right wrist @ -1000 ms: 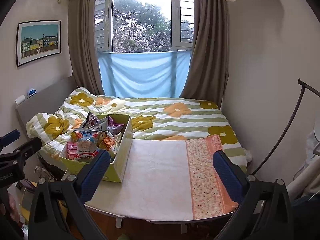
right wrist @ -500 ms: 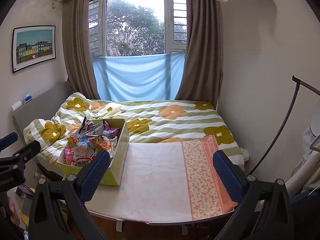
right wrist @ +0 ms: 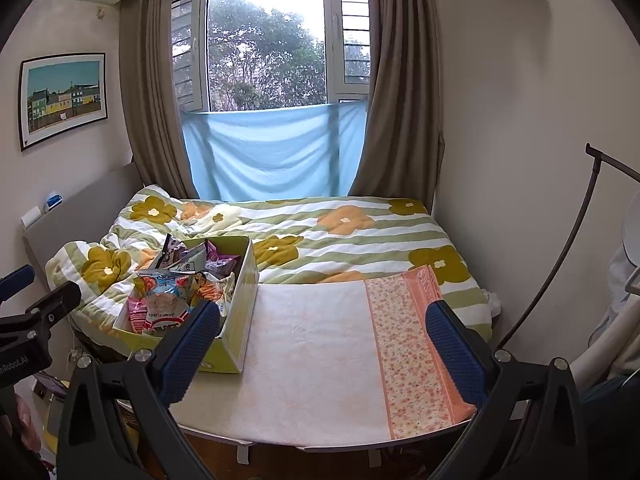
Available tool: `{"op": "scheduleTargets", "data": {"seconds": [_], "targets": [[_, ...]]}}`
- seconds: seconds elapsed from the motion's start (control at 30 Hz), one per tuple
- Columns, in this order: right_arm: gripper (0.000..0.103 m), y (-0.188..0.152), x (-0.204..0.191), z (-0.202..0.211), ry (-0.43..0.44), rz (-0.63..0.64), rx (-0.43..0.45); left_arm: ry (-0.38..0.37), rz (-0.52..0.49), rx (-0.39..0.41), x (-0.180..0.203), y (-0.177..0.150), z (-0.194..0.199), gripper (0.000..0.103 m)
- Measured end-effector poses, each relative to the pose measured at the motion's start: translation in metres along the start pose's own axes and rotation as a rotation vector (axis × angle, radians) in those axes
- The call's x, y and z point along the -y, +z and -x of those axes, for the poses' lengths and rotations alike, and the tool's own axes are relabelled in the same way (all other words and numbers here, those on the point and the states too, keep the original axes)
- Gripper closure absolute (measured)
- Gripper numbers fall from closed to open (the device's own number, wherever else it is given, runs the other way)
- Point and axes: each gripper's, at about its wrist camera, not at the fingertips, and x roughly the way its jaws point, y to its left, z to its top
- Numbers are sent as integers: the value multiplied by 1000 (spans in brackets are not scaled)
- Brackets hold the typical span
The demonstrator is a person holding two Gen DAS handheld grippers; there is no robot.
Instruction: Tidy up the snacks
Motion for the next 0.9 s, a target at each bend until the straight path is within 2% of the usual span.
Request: {"op": "scheduleTargets", "data": {"seconds": [0.6,0.9], "targets": [[1,-1,-3,-3,-15,-8,-13,-5,-11,-12,-1,-1,-7,1],[1,-3,-3,-5,-18,-5,-18,23,-23,4,-3,-1,-5,1]]}}
